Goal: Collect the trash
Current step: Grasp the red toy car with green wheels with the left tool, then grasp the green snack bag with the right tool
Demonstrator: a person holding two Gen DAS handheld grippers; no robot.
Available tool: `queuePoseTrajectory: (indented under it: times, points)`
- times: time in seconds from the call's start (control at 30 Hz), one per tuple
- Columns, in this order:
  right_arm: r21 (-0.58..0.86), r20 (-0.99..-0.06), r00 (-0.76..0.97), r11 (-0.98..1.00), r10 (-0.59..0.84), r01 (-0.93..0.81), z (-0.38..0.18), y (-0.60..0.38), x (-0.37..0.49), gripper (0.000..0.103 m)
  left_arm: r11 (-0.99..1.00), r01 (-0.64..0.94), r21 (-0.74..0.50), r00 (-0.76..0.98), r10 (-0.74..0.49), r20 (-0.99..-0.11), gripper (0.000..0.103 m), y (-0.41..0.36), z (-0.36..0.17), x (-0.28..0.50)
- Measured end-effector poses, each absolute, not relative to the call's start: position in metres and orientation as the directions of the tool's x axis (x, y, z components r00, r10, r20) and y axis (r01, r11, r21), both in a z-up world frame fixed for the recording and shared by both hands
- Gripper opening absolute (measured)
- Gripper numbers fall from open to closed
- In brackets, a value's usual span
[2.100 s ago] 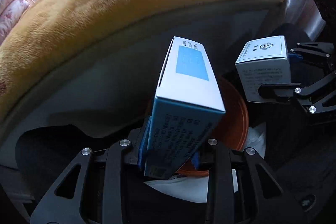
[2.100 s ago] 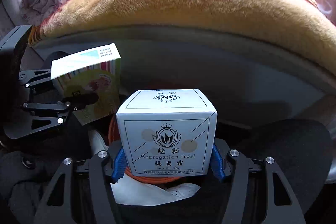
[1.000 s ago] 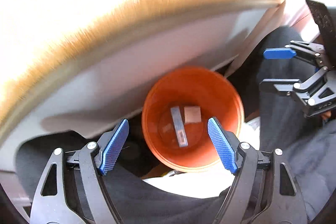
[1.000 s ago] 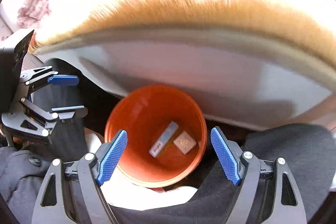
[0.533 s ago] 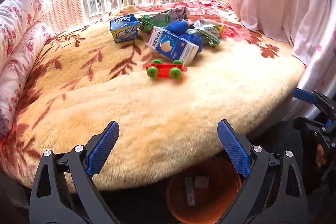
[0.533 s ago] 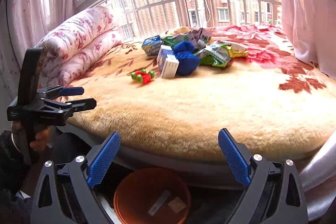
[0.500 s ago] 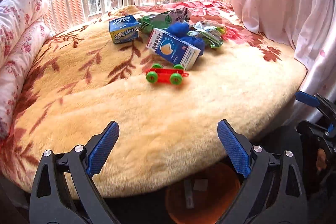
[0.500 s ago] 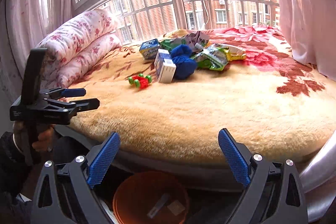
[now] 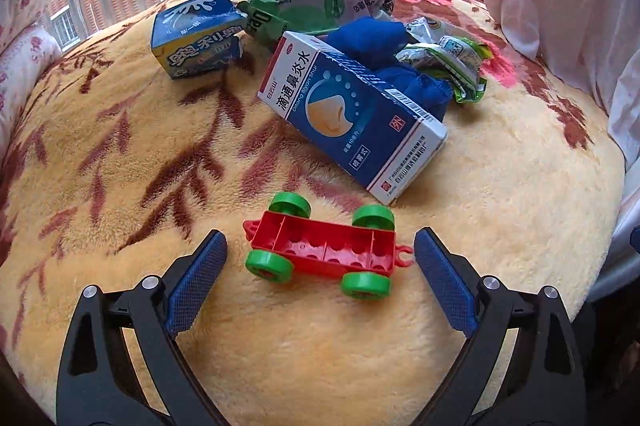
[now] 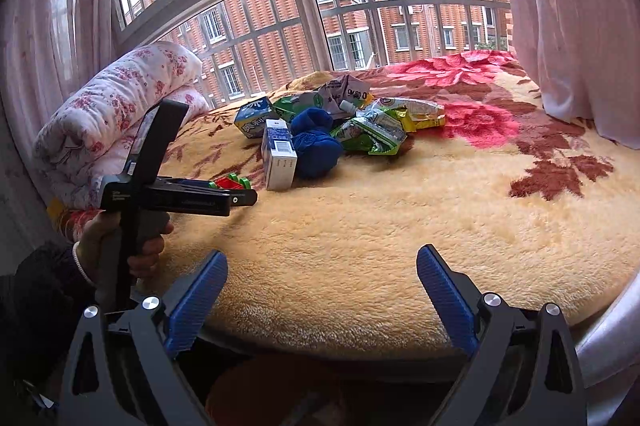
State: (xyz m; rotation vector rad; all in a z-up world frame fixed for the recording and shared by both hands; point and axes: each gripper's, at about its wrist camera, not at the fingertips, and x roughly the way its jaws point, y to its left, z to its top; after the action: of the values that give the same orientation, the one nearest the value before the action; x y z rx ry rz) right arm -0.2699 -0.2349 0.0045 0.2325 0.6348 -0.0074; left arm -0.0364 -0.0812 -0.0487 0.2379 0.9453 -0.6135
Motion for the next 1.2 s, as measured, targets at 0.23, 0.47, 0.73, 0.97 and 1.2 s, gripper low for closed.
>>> queuePoseTrajectory:
  times: [0.23,0.47,0.73,0.97,1.2]
  points:
    - [0.226,-0.604,0.794,0.971,0.077,0.078,0.001,-0.241,-0.251,0.094,0.799,0.596,-0.081,0.462,-0.424,-0.779,0.065,-0.078,-0.055,-0.042]
    - [0.127,-0.613,0.789,0.991,0.044,0.044,0.018,-0.252,-0.204,0.094,0.818,0.569,-0.081,0.510,-0.428,-0.746,0.065,-0.072,-0.044,-0.053]
    - [0.026,-0.660,0.751,1.000,0.005,0.017,0.011,-0.281,-0.120,0.094,0.833,0.552,-0.035,0.573,-0.409,-0.710,0.065,-0.065,-0.032,-0.071]
    - [-0.077,-0.701,0.711,0.997,-0.062,0.011,-0.004,-0.300,-0.051,0.094,0.834,0.549,-0.046,0.553,-0.404,-0.728,0.065,-0.065,-0.042,-0.063]
    - [-0.257,-0.776,0.598,0.966,-0.201,-0.008,-0.038,-0.280,-0.010,0.056,0.835,0.548,-0.053,0.546,-0.405,-0.734,0.065,-0.067,-0.048,-0.060]
